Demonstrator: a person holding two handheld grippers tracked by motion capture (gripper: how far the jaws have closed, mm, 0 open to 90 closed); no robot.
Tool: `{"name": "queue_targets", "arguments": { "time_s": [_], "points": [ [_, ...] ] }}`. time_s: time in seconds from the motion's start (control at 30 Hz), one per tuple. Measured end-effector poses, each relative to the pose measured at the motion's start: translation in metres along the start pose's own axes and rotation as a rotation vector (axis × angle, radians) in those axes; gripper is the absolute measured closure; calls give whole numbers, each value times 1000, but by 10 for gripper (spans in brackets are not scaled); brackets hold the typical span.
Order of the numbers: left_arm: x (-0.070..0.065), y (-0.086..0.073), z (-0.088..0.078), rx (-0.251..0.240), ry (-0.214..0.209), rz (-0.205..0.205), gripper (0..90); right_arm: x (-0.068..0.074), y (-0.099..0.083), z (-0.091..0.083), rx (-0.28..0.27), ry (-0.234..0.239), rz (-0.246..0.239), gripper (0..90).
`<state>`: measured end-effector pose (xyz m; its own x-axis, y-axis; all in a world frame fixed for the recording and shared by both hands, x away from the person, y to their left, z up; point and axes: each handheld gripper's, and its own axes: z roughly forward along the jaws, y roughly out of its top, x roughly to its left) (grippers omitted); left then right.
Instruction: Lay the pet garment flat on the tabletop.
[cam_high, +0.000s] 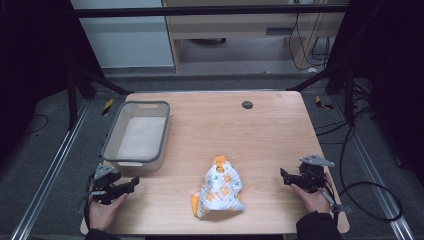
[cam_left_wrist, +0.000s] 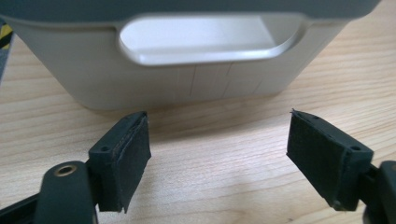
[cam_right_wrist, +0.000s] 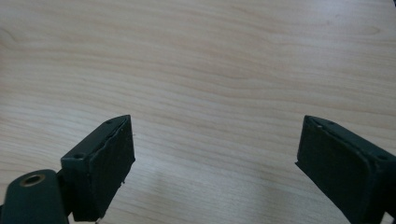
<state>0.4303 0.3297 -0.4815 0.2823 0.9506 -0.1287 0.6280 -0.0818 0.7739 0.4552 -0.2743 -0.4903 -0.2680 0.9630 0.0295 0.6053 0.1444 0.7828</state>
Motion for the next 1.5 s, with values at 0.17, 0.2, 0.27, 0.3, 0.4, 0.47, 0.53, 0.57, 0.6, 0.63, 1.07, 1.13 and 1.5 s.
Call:
{"name": "queue_targets", "arguments": {
  "time_s": [0.17, 0.2, 0.27, 0.3, 0.4, 0.47, 0.53, 0.57, 0.6, 0.63, 1.07, 1.13, 1.5],
  "points": [
    [-8, 2, -7, -42, -10, 30, 233, 0, 1, -7, -51, 24, 20, 156],
    [-11, 3, -8, -44, -20, 44, 239, 1, 2, -11, -76, 21, 21, 156],
    [-16, 4, -8, -43, -36, 65, 241, 2, 3, -12, -85, 33, 21, 156],
    [-16, 4, -8, -43, -36, 65, 241, 3, 3, -13, -90, 38, 16, 153],
    [-21, 8, -11, -49, -38, 93, 240, 6, 5, -15, -102, 43, -14, 150],
    [-26, 13, -17, -71, -56, 90, 238, 10, 10, -18, -105, 71, -23, 147],
    [-31, 17, -22, -85, -69, 98, 236, 12, 13, -20, -101, 84, -25, 143],
    [-33, 19, -24, -91, -76, 107, 236, 12, 15, -20, -103, 83, -36, 141],
    [-35, 21, -25, -95, -79, 113, 237, 13, 16, -22, -102, 89, -41, 142],
    [-38, 25, -28, -103, -85, 122, 237, 14, 17, -23, -102, 99, -36, 142],
    [-64, 55, -31, -148, -136, 154, 263, 32, 51, -29, -148, 154, -57, 142],
    [-68, 59, -29, -148, -139, 158, 266, 36, 55, -29, -156, 160, -64, 144],
    [-105, 75, -8, -132, -197, 188, 276, 60, 67, -20, -165, 217, -74, 164]
  ]
}}
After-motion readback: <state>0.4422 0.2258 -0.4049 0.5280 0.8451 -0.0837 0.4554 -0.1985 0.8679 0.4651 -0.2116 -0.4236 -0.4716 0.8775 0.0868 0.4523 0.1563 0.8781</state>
